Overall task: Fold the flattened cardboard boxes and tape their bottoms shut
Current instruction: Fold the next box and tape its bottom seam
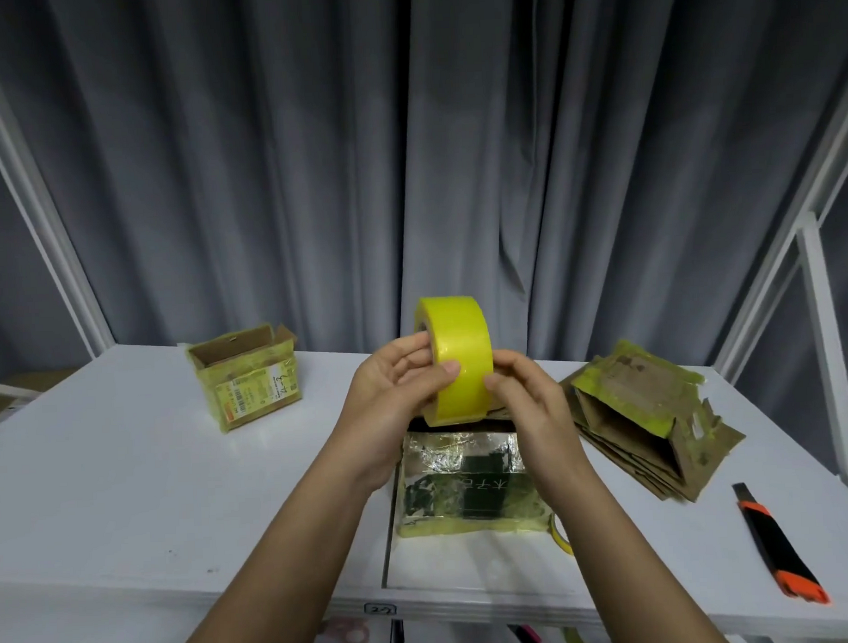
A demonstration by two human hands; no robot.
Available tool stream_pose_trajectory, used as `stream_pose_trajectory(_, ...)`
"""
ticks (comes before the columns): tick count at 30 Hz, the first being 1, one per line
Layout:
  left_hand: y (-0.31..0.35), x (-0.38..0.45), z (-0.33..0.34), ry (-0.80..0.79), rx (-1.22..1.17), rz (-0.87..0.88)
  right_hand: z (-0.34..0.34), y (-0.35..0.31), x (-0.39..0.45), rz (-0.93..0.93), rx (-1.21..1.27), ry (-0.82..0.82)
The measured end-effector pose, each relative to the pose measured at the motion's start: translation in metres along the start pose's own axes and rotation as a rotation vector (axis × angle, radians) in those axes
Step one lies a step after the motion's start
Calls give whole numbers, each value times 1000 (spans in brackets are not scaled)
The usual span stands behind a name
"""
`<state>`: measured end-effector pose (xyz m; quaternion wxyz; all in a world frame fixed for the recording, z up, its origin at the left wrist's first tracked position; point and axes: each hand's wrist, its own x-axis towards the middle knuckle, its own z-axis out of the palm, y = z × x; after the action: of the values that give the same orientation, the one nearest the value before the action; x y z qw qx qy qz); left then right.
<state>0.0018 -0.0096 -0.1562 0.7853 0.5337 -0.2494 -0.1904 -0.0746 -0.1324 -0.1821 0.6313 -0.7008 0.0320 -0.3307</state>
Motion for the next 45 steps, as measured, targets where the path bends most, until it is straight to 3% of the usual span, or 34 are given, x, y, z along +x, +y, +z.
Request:
stream_pose_trajectory(5, -10, -6, -7, 16, 186, 131, 11, -8, 14, 170, 52, 91)
stream_pose_trajectory(11, -4, -8, -4, 36, 111, 206, 14, -7, 7, 101, 36, 67)
stream_pose_trajectory(20, 17, -2, -3, 32, -359, -16, 12, -1, 1, 36, -38, 96)
stream_pose_trajectory(27, 25, 3, -9, 99, -519, -240, 6, -6, -1, -15, -170, 8)
stream_pose_trajectory(31, 20, 6, -10, 122, -474, -296, 12, -6, -1, 43, -80, -5)
stream_pose_trajectory(34, 12, 1, -10, 63, -282, -317, 16, -7, -3, 77, -27, 37)
stream_pose_trajectory(37, 8, -10, -9, -15, -52, -240, 15, -7, -5, 121, 7, 45)
stream_pose_trajectory(45, 5, -14, -6, -14, 34, -92, 18, -10, -4, 214, 64, 84)
